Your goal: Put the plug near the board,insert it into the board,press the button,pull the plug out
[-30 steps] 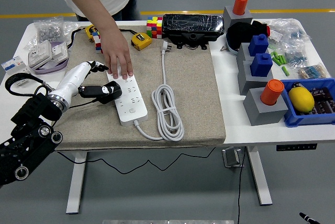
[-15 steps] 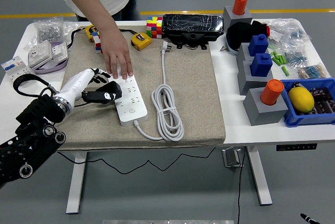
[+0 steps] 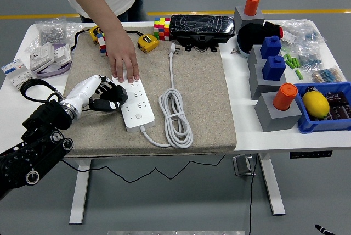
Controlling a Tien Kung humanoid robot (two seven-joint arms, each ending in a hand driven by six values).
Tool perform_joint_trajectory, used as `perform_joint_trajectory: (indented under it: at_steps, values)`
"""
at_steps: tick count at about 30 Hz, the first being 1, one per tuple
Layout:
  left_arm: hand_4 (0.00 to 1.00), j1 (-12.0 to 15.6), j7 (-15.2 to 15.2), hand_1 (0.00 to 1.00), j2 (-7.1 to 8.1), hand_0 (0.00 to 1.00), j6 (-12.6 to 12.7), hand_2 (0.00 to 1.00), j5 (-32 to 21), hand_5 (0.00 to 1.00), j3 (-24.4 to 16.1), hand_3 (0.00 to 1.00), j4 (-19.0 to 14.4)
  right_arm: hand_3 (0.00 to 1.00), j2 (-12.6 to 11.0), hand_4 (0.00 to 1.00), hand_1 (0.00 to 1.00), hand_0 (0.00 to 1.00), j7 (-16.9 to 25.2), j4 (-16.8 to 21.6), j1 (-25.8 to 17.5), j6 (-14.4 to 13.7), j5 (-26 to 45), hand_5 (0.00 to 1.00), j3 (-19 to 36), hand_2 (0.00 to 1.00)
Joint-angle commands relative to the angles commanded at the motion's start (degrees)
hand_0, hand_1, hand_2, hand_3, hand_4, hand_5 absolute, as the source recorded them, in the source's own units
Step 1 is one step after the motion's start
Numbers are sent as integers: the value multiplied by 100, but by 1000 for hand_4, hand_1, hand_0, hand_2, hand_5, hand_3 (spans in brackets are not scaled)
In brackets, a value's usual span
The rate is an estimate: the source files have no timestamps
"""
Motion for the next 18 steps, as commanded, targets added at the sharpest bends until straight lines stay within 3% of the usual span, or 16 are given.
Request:
perform_joint_trajectory:
  at_steps: [5,6,11,18]
  values:
    - [570,5,63,537,-11,478,-76,533,-33,170,-1,545,-39,582,8,998,664,661,0,-3,2,1,-11,555,23,662]
    - [521,12,45,479,-11,404,-71,481,-7,134,-2,457,-48,581,10,998,664,659,2,-1,-1,1,-13,556,35,662]
    - [527,30,-67,476,2,404,-24,477,54,147,-61,432,-83,581,18,998,664,660,2,-4,-8,1,-26,557,66,662]
    - [534,135,-391,474,28,402,295,474,98,161,-156,431,-150,581,47,998,664,660,3,-8,-23,1,-31,558,94,662]
